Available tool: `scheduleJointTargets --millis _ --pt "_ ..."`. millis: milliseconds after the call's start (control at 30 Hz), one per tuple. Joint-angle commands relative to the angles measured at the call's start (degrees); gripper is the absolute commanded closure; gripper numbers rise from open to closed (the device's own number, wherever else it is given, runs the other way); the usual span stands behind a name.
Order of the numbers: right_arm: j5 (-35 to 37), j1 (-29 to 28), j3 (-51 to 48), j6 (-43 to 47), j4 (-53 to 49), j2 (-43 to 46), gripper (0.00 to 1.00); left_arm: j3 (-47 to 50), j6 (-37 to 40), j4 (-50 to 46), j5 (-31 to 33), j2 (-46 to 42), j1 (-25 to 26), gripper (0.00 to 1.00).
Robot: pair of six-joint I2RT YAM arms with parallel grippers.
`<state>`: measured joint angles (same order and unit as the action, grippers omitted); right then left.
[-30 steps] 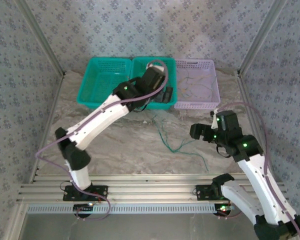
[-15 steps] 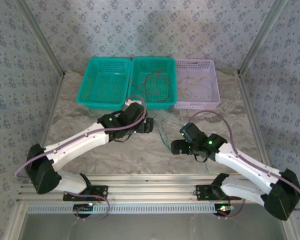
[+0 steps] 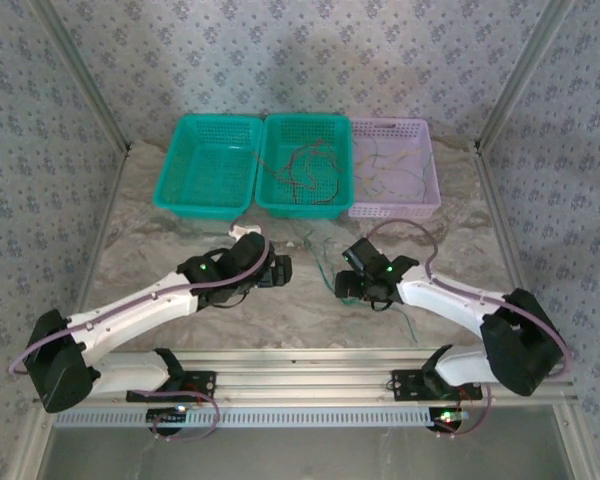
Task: Untangle the cables
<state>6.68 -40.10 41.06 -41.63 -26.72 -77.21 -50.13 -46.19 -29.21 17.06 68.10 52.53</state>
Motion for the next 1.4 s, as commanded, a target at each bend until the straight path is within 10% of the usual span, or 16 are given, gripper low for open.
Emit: scheduleJointTargets --millis 0,500,1000,1367 --pt "0.08 1.24 -0.52 -1.63 3.12 -1.89 0.17 1.32 -2.0 2.27 -0.74 -1.21 0.4 0.0" --pt "0.27 5.47 2.86 2.58 7.1 -9.88 0.45 2.87 -3.76 4.8 -2.11 1.28 1.58 0.0" --pt "1.13 2.94 9.23 8.74 6.11 -8.56 1.0 2.49 -6.31 8.67 -3.84 7.9 4.98 0.0" --pt "-5.62 2.0 8.37 13.86 9.4 -0.11 1.0 1.0 -7.55 10.1 -3.2 11.56 6.79 0.04"
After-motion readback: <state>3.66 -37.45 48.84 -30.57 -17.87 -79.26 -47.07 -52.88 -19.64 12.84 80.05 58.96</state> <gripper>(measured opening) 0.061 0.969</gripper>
